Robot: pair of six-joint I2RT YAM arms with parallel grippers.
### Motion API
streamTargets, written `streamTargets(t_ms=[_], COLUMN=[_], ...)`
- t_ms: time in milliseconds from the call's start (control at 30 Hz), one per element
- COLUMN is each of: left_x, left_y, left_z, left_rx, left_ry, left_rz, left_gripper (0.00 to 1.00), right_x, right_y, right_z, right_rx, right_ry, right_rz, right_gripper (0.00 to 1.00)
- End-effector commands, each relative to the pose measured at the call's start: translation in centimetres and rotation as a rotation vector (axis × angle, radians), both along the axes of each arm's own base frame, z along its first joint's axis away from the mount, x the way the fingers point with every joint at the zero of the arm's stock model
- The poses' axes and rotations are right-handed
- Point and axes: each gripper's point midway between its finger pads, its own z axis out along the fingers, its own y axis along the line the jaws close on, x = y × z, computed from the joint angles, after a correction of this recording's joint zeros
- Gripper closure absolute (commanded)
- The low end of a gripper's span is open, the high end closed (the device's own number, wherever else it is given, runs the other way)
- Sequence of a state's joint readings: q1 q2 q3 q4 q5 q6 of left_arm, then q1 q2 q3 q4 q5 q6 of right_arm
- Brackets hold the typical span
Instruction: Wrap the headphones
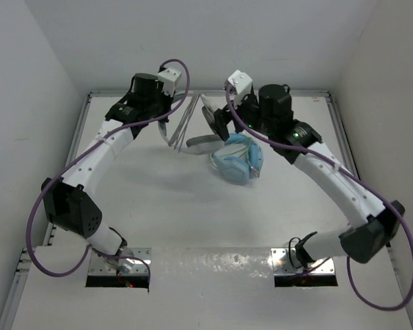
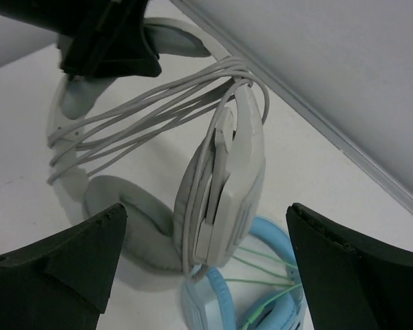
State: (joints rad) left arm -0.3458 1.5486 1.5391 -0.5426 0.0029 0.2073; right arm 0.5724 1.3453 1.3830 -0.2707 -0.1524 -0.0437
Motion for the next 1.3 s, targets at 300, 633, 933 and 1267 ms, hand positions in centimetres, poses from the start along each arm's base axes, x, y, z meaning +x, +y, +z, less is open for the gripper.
streamTargets(t_ms=[300, 633, 933, 1267], left_x=[1.5, 1.8, 2.0, 1.5], left_y=[-1.4, -2.2, -3.6, -2.9], left_z=[6.1, 6.1, 4.8, 9.0], left_rx=[-0.125, -0.152, -0.157, -0.159], left_ry=[-0.149, -0.138, -0.092, -0.133], left_rz=[-0.008, -0.034, -0.104, -0.090], left_gripper=[1.00, 1.00, 0.37, 0.00], right_x=[7.4, 8.4, 10.6, 16.5], right_y=[2.8, 2.7, 0.8, -5.3], right_z=[-4.7, -8.4, -7.6, -7.1], right_rx=[-0.143, -0.250, -0.205, -0.093], right_ry=[0.079, 0.167, 0.167, 0.270], right_rz=[-0.132, -0.154, -0.260, -0.417], right_gripper=[0.08, 0.83, 1.00, 1.00])
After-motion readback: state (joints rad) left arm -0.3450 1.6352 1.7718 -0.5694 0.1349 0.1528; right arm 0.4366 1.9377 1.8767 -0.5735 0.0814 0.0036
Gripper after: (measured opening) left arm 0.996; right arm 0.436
